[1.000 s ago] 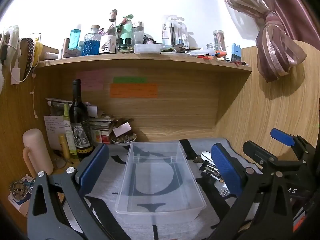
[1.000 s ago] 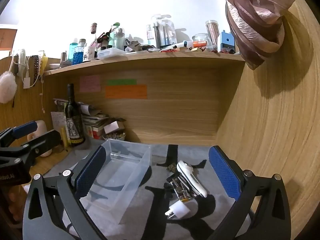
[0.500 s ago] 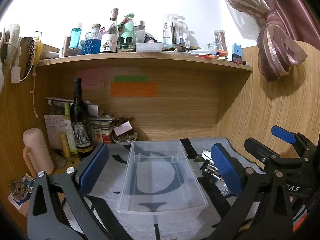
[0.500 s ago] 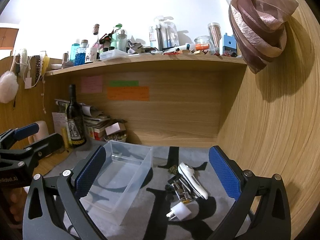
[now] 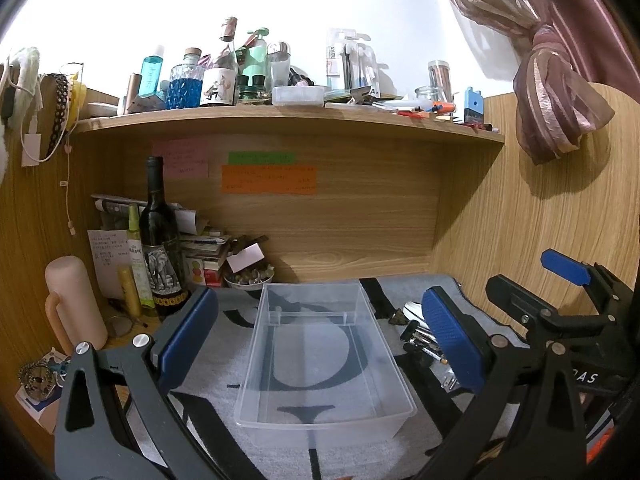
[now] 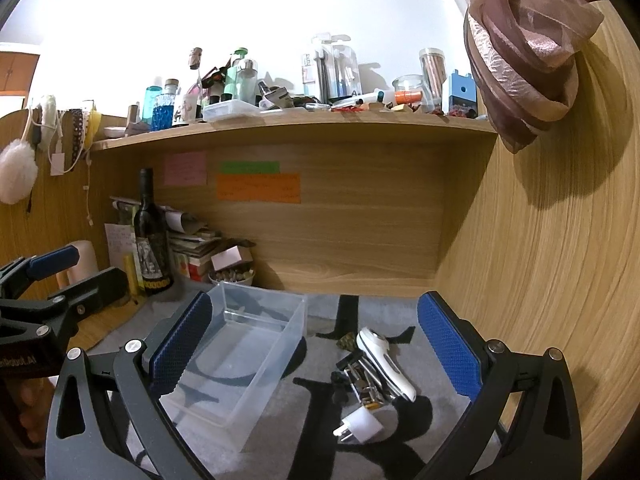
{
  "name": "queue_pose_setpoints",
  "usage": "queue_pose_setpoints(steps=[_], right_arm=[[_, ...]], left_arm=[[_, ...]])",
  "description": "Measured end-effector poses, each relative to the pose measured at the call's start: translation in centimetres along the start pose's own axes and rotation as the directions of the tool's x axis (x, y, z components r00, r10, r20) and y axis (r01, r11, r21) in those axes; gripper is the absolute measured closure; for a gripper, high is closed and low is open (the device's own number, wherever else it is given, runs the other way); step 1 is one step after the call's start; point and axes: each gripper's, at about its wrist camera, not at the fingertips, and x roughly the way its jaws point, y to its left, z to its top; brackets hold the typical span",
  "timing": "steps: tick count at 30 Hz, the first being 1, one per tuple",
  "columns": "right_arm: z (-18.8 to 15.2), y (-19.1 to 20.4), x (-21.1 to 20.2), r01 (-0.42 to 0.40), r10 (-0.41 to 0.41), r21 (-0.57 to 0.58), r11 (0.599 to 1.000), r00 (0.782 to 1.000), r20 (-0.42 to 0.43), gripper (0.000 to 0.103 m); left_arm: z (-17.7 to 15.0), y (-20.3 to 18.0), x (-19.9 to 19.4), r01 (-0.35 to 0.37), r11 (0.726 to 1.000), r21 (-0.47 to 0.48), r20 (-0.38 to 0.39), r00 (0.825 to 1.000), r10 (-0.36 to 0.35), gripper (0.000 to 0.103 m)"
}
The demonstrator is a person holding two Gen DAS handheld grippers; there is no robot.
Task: Organize rigid objects
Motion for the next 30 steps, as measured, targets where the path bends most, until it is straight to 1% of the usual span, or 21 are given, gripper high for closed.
queue_pose_setpoints(steps=[30], right_arm=[[0.03,-0.37,0.47,0.002,-0.002,-0.001,1.0,1.0,-0.015,0.0]], left_arm=[[0.09,0.43,-0.13,-0.003,1.0,-0.002,0.004,1.0,0.003,0.0]])
